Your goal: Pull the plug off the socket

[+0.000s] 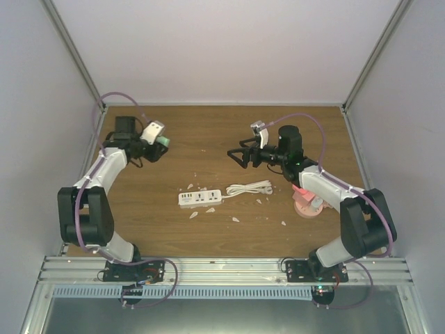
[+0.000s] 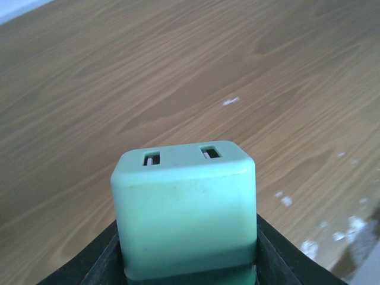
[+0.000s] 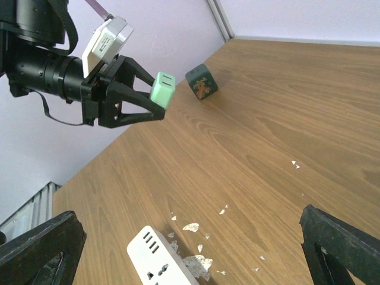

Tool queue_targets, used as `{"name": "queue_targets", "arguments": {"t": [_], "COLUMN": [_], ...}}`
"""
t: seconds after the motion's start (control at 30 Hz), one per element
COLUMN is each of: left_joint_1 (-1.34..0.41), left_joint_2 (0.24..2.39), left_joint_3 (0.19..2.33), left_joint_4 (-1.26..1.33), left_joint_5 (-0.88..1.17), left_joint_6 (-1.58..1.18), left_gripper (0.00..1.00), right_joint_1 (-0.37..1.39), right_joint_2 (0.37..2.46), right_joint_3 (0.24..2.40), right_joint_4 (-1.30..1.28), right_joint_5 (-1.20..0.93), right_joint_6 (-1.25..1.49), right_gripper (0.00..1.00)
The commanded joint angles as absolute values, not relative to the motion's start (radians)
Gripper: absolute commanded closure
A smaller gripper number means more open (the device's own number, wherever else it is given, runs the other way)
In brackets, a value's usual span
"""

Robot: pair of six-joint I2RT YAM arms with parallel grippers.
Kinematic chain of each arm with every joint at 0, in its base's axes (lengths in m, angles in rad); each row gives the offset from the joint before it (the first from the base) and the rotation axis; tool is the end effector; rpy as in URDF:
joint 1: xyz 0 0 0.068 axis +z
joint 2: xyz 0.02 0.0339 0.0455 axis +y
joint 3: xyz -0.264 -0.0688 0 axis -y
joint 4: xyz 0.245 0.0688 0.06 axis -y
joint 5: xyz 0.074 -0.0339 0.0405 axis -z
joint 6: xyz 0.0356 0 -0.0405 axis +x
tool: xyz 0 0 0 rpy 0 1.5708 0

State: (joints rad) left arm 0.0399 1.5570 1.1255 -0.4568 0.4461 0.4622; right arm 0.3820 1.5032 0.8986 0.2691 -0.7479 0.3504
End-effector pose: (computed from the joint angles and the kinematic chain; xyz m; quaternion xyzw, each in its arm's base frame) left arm 0.3313 -0.0021 0.2472 0.2650 0.8831 -0.1208 0.3679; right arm 0.2994 0.1464 0.2540 -0.2235 0.7555 0.4711 0.3967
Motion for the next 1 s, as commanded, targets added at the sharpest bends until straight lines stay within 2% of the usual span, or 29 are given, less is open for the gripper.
{"name": "queue_targets", "arguments": {"t": [0.0,0.13,0.37,0.97], "left_joint_1": [0.185,0.308,0.425,0.448], "left_joint_2": [1.575,1.637,1.781,1.942], "left_joint_3": [1.113,1.121,1.192,1.282], "left_joint_4": [-0.469,-0.463,-0.462,-0.445], "left_joint_5": [0.478,0.484,0.442,0.388], "left_joint_6": [0.529,0.545,0.56,0.569], "left_gripper": [0.66,0.66,0.66,0.6], "right_joint_1": [0.374,0.374,0.373,0.373], "right_joint_2": [1.486,1.488,1.5,1.513], "right_joint_3": [0.907,0.91,0.932,0.941], "right_joint_4": [0.271,0.265,0.222,0.212], "right_joint_5": [-0.779,-0.805,-0.833,-0.88], "right_joint_6": [0.29,0.267,0.22,0.186], "right_gripper": [0.0,0.0,0.0,0.0]}}
